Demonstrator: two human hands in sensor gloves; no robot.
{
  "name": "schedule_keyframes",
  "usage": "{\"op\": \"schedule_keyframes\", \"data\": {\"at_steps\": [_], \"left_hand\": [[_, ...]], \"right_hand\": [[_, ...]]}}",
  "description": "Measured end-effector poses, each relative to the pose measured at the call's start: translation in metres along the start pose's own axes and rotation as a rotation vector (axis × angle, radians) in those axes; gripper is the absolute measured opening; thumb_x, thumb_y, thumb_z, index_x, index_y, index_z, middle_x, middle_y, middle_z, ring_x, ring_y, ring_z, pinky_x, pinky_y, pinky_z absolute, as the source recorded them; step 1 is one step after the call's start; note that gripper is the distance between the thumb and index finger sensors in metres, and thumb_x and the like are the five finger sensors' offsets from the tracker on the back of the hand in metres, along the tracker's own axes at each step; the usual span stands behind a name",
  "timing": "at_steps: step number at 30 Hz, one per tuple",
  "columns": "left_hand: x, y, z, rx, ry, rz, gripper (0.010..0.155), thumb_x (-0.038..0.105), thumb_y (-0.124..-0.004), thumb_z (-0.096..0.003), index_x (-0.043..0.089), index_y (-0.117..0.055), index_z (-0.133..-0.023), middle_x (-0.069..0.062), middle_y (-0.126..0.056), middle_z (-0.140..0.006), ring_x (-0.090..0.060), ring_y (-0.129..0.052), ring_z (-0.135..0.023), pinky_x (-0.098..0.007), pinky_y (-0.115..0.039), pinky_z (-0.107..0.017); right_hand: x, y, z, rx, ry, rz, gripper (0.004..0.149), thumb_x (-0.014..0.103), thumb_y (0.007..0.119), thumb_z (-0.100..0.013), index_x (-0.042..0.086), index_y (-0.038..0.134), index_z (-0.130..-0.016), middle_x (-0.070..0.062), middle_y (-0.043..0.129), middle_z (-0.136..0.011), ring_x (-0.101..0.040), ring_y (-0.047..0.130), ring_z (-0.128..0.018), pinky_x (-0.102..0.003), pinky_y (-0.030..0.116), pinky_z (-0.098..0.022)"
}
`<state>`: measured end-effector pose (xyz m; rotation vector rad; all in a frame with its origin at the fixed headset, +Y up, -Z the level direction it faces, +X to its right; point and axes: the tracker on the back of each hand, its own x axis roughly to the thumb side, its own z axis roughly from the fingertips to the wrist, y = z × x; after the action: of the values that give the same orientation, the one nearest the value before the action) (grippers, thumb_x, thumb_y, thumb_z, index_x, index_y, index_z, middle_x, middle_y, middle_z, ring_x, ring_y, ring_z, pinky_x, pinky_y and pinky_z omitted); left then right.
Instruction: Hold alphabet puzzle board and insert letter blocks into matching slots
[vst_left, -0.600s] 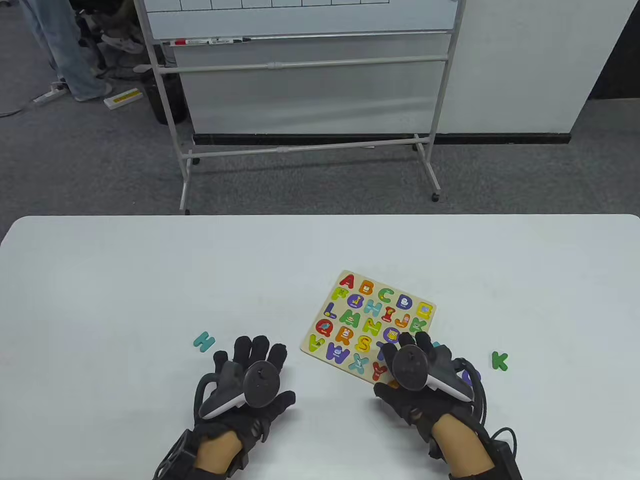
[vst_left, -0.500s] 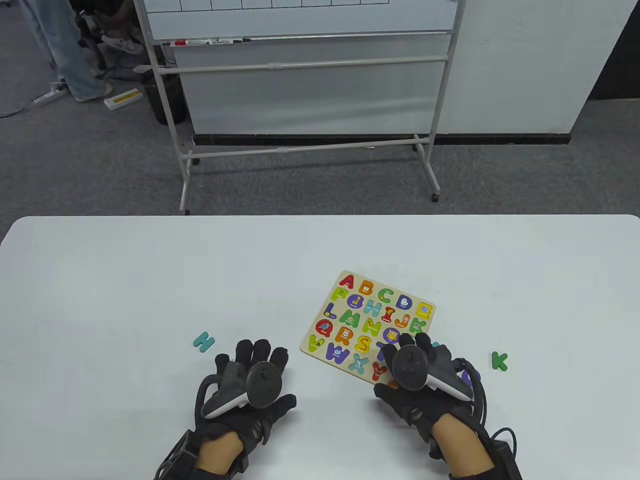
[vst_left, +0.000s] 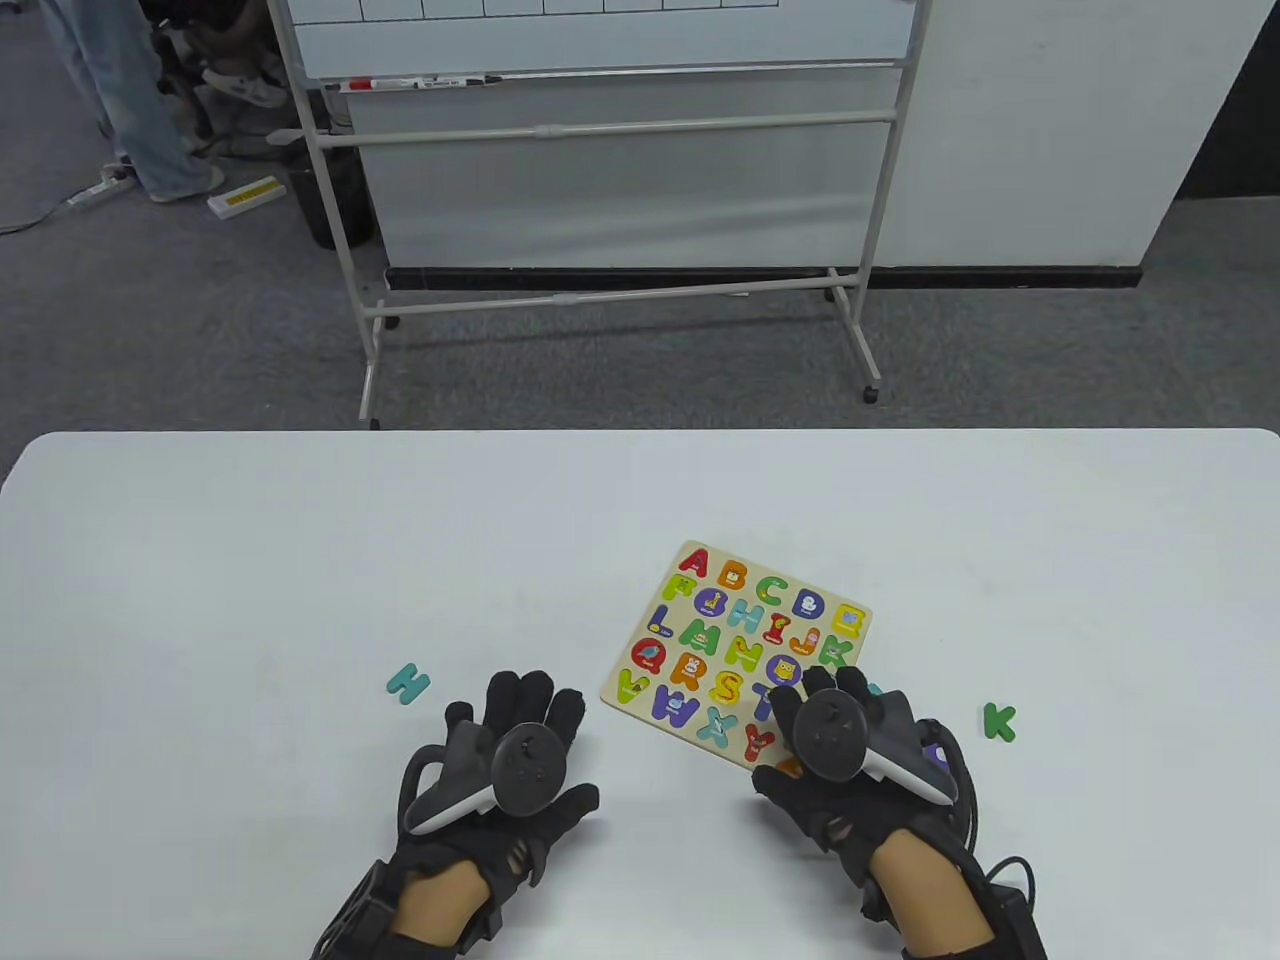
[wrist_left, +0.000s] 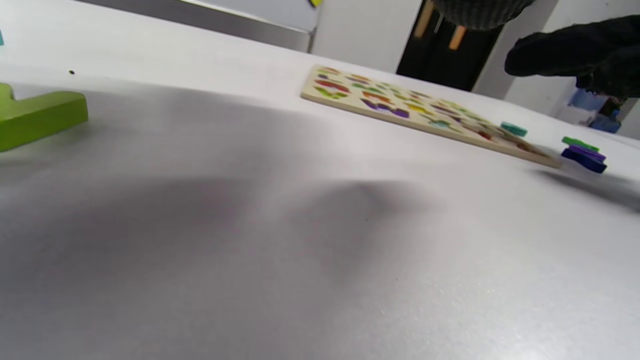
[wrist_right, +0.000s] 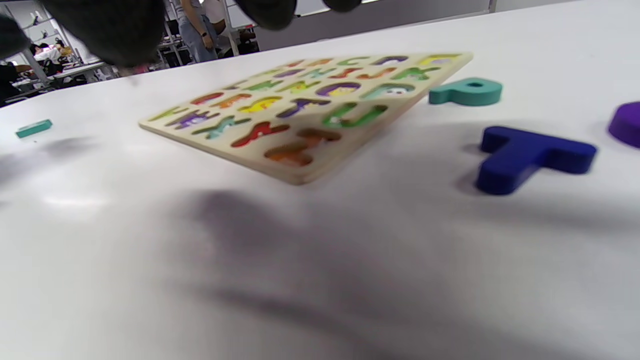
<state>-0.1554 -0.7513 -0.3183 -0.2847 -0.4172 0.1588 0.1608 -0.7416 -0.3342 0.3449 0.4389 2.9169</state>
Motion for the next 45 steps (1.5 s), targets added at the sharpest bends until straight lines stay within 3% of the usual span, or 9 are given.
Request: {"op": "schedule_keyframes", "data": {"at_steps": [13,20,24,31,38,45], "left_hand": [[-0.003,-0.018,-0.016,-0.134,-0.009,0.015,0.082,0.056,-0.050,-0.0510,0.017,-0.008,-0.109,-0.016,0.002,-0.112,-0.046,0.005,-0.100,-0.069,-0.008,-0.065],[0.014,-0.016,-0.057,-0.168,-0.041,0.021,0.080,0.055,-0.050,-0.0505,0.018,-0.009,-0.109,-0.013,0.001,-0.112,-0.043,0.005,-0.101,-0.066,-0.009,-0.067],[0.031,-0.015,-0.086,-0.216,-0.008,0.126,0.079,0.054,-0.050,-0.0505,0.021,-0.007,-0.108,-0.012,0.006,-0.111,-0.041,0.009,-0.102,-0.063,-0.004,-0.068],[0.050,-0.020,-0.125,-0.207,0.028,0.013,0.078,0.054,-0.047,-0.0505,0.022,-0.005,-0.108,-0.011,0.008,-0.110,-0.040,0.011,-0.101,-0.062,-0.003,-0.068],[0.045,-0.031,-0.136,-0.278,0.044,0.013,0.076,0.054,-0.045,-0.0503,0.026,-0.003,-0.107,-0.009,0.006,-0.111,-0.041,0.008,-0.102,-0.061,-0.009,-0.071],[0.044,-0.030,-0.126,-0.229,0.053,0.003,0.073,0.050,-0.048,-0.0514,0.024,-0.013,-0.109,-0.014,-0.003,-0.113,-0.047,-0.001,-0.102,-0.062,-0.020,-0.071]], "right_hand": [[-0.007,-0.001,-0.002,-0.025,0.010,-0.027,0.088,0.064,0.065,-0.050,0.017,0.030,-0.116,-0.013,0.020,-0.122,-0.043,0.013,-0.111,-0.066,0.024,-0.073],[-0.012,-0.005,-0.001,-0.049,0.024,-0.057,0.088,0.064,0.065,-0.050,0.015,0.030,-0.116,-0.014,0.021,-0.121,-0.043,0.011,-0.111,-0.063,0.016,-0.072],[-0.014,-0.005,0.000,-0.049,0.034,-0.064,0.088,0.063,0.065,-0.050,0.015,0.031,-0.116,-0.014,0.021,-0.122,-0.042,0.012,-0.111,-0.062,0.015,-0.071],[-0.013,-0.003,-0.001,-0.030,0.028,-0.067,0.088,0.063,0.065,-0.051,0.015,0.031,-0.116,-0.015,0.021,-0.121,-0.043,0.012,-0.111,-0.062,0.015,-0.071],[-0.012,-0.001,-0.002,0.001,0.026,-0.068,0.087,0.063,0.065,-0.051,0.015,0.032,-0.116,-0.015,0.022,-0.121,-0.044,0.013,-0.111,-0.062,0.015,-0.072],[-0.015,0.000,-0.002,0.004,0.034,-0.088,0.087,0.063,0.065,-0.051,0.015,0.032,-0.116,-0.014,0.022,-0.122,-0.044,0.014,-0.111,-0.062,0.016,-0.071]]}}
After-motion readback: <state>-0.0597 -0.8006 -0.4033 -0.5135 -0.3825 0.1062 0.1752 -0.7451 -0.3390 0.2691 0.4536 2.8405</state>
